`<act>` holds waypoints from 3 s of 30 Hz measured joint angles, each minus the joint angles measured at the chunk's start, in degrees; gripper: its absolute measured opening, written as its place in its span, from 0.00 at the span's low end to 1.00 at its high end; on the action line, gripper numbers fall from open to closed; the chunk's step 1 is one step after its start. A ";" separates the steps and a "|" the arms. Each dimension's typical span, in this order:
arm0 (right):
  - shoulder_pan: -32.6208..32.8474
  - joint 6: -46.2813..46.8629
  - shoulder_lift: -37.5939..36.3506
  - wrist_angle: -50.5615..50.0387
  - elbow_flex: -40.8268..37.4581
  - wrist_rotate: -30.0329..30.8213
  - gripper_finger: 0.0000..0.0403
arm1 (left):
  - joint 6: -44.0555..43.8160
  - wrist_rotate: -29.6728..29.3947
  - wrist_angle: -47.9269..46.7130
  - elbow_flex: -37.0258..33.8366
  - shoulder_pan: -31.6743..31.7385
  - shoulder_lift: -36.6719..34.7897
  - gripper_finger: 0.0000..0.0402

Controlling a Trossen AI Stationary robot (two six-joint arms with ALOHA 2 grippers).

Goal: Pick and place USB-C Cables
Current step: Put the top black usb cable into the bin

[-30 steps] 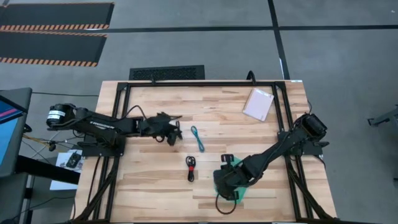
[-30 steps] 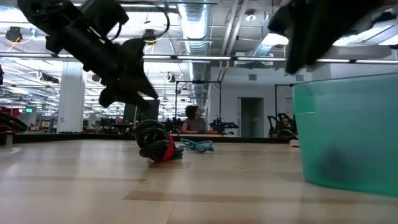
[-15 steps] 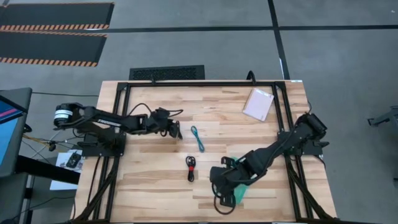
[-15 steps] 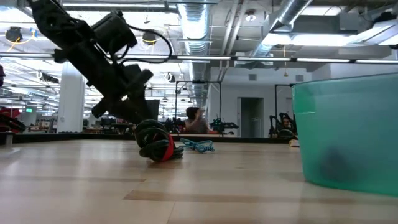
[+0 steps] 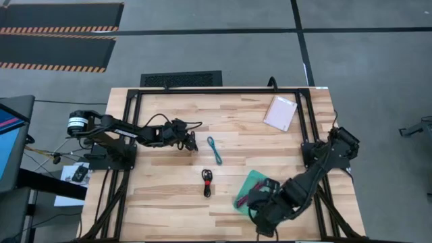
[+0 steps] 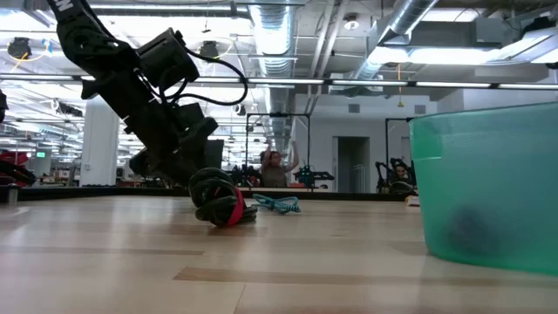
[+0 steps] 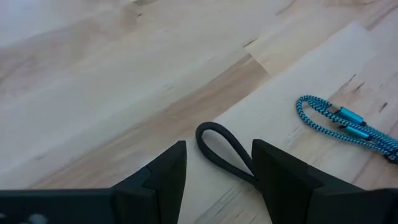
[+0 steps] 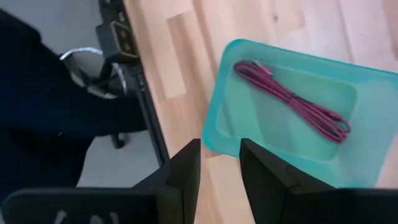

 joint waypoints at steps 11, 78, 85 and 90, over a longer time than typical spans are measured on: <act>4.83 6.43 0.00 -1.41 0.00 1.37 0.37 | -0.89 0.28 -7.78 2.14 0.28 0.00 0.42; 6.23 5.45 0.04 -1.83 0.00 9.98 0.41 | 0.93 -7.88 -11.05 12.66 -11.21 3.04 0.42; 6.75 5.40 0.04 -1.56 0.00 10.64 0.40 | 31.24 5.86 -17.88 12.66 -10.99 -3.93 0.42; 6.79 5.42 0.04 -1.09 -0.02 10.64 0.40 | 46.41 15.62 -18.88 12.68 -8.75 -3.49 0.42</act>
